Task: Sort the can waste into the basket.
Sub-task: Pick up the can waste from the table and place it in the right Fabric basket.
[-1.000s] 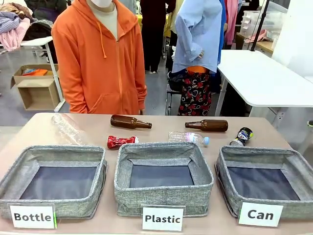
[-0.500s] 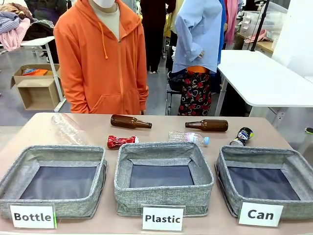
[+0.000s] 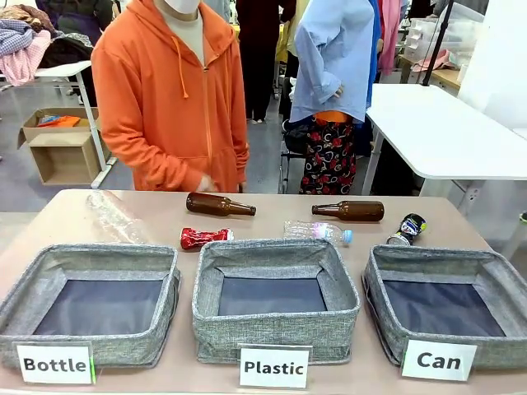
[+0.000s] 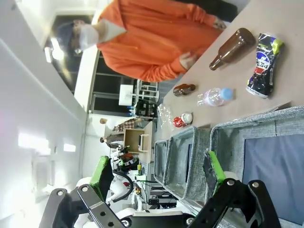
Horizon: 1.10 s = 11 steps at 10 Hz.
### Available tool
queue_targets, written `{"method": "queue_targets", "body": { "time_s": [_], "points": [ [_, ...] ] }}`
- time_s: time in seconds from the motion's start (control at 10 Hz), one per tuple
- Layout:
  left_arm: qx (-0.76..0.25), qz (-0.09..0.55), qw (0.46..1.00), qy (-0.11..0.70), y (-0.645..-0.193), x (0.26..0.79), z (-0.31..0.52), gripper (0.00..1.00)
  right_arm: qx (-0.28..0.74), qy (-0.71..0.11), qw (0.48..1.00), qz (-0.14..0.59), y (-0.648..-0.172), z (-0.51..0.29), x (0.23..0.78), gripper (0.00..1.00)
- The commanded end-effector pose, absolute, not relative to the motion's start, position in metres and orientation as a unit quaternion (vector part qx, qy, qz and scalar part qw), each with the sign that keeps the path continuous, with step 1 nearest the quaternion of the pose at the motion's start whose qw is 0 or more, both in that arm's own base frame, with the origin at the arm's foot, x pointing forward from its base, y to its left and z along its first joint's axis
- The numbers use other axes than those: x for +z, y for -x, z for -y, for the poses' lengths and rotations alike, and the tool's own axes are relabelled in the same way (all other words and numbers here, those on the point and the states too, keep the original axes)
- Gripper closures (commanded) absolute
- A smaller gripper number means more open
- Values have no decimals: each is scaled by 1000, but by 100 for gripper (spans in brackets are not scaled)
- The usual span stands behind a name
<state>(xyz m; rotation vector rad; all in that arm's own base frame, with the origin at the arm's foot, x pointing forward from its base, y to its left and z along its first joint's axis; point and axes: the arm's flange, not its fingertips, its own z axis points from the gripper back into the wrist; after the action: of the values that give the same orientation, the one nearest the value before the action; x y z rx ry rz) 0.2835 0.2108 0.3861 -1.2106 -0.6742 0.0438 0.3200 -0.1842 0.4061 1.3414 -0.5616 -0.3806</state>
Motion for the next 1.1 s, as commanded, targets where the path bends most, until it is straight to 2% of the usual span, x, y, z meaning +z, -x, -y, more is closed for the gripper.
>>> {"method": "queue_targets", "body": {
  "time_s": [0.0,0.2,0.5,0.8,0.9,1.0],
  "points": [
    [20,312,768,559,-283,387,-212,0,-166,-612,727,263,-322,184,407,0],
    [-119,342,823,437,-287,440,-170,0,-166,-612,727,263,-322,184,407,0],
    [-340,308,832,313,-335,502,-62,0,-166,-612,727,263,-322,184,407,0],
    [-490,227,822,183,-385,496,48,0,-166,-612,727,263,-322,184,407,0],
    [-519,238,814,112,-392,485,87,0,-166,-612,727,263,-322,184,407,0],
    [-532,256,804,77,-396,472,119,0,-166,-612,727,263,-322,184,407,0]
  ]
}}
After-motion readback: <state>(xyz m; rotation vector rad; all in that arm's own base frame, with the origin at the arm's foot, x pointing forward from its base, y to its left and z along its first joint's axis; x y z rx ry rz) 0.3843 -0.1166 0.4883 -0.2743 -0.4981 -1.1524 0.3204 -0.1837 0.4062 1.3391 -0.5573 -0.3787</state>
